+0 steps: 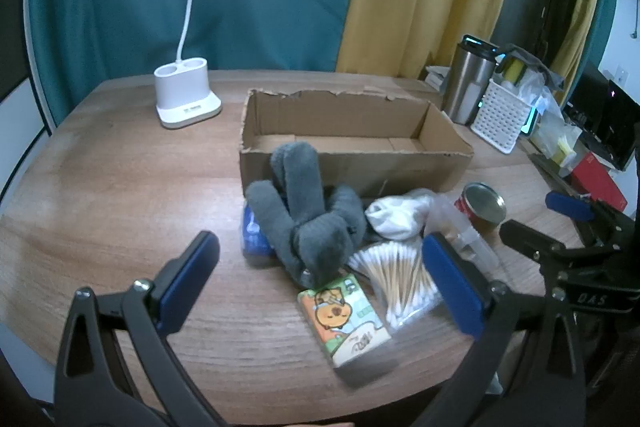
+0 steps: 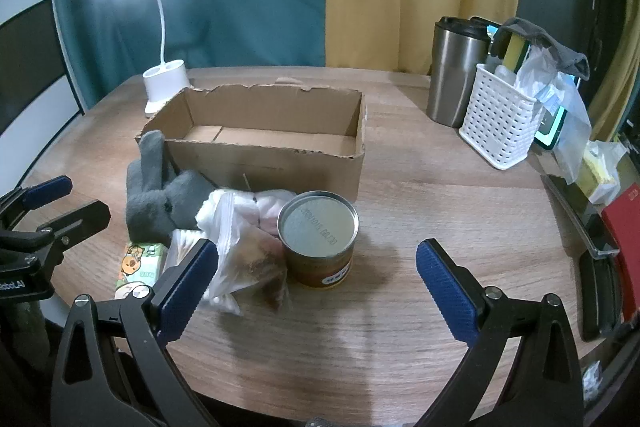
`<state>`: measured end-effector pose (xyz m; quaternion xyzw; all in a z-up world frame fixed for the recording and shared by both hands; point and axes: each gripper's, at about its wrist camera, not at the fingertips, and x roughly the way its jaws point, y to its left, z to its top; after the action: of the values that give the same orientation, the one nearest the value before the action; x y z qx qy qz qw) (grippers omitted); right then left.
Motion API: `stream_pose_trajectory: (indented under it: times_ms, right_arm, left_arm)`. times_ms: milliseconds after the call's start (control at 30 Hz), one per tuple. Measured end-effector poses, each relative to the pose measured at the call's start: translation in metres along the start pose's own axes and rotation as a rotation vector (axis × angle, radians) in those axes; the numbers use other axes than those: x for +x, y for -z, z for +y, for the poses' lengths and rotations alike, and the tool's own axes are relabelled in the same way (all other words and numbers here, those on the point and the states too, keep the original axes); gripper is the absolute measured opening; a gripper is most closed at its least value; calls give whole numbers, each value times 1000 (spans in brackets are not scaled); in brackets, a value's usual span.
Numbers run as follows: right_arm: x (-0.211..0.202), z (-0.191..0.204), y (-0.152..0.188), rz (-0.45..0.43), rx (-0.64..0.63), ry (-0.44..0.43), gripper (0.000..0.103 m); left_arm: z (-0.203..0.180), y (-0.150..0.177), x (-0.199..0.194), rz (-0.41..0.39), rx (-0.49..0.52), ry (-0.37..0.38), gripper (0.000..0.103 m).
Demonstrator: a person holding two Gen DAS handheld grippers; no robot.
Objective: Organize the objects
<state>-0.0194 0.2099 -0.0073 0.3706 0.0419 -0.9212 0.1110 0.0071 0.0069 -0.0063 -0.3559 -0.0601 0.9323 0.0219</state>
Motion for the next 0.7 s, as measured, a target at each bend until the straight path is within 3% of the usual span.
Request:
stream_pose_trajectory:
  times_ms: [700]
  right_arm:
    - [-3,3,1,-2,1,-2,101]
  left_arm:
    - [1,5,-8,-10,-7,0,102]
